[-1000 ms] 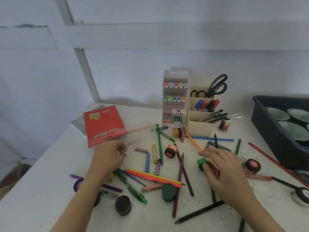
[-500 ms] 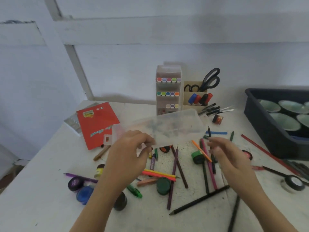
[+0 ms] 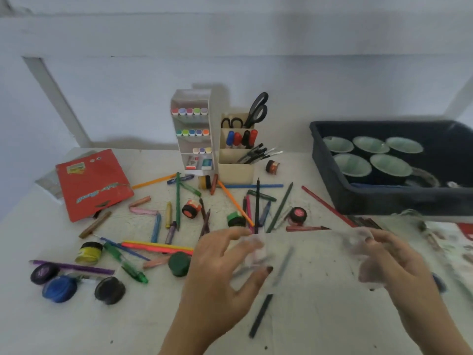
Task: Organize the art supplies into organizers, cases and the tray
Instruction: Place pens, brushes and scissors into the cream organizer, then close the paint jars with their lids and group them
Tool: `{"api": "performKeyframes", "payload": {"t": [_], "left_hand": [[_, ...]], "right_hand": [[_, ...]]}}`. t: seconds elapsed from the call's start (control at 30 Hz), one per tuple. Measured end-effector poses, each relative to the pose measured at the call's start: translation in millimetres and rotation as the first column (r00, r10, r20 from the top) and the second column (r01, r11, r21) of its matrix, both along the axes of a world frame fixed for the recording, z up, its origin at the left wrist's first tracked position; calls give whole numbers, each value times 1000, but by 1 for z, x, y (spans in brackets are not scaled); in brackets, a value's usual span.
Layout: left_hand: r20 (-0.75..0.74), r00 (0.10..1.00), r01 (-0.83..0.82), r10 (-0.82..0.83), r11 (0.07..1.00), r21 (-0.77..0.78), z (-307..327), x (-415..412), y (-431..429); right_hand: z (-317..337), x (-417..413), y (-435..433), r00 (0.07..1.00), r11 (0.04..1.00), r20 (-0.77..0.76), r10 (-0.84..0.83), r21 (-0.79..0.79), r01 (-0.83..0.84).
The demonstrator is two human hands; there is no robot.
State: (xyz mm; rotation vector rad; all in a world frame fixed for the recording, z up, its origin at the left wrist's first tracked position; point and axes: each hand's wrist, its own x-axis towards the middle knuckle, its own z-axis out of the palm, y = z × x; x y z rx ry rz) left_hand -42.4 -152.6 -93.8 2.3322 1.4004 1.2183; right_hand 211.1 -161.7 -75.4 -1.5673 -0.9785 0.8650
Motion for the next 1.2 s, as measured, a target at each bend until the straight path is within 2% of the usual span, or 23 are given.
{"api": "performKeyframes", "payload": {"t": [0.07, 0.17, 0.23, 0.37, 0.47, 0.57, 0.63, 0.7, 0.97, 1.1, 1.2], "left_hand": [[135, 984, -107, 119, 990, -87, -9, 12, -7], [266, 951, -98, 156, 971, -220, -24, 39, -19], [255, 957, -77, 141, 967, -245, -32, 54, -28], [238, 950, -149, 204, 962, -230, -47, 75, -45], [220, 946, -193, 238, 959, -207, -52, 86, -52], [209, 939, -226, 273, 948, -225, -51, 91, -53], [189, 937, -247, 294, 940, -237, -49, 92, -50], [183, 933, -256, 309, 930, -265, -47, 94, -48], [311, 868, -273, 388, 895, -353, -51, 106, -49], [317, 910, -127, 268, 907, -402, -45, 103, -55], [251, 955, -14, 157, 871, -490, -43, 95, -59]], "right_hand": [[-4, 20, -16, 1000, 999, -4, -22, -30, 22], [-10, 49, -38, 998, 995, 10, -58, -76, 59], [-15, 61, -48, 998, 995, 28, -57, -81, 60], [-27, 78, -60, 995, 992, 87, -48, -116, 58], [-32, 89, -67, 972, 991, 233, -7, -125, 37], [-35, 99, -69, 901, 989, 422, 102, -139, -46], [-38, 106, -69, 797, 983, 579, 172, -152, -103], [-41, 112, -68, 719, 981, 668, 192, -142, -130], [-36, 131, -59, 650, 975, 732, 204, -91, -203], [-27, 139, -52, 604, 964, 760, 241, -117, -237], [-20, 147, -43, 513, 947, 801, 308, -205, -248]]}}
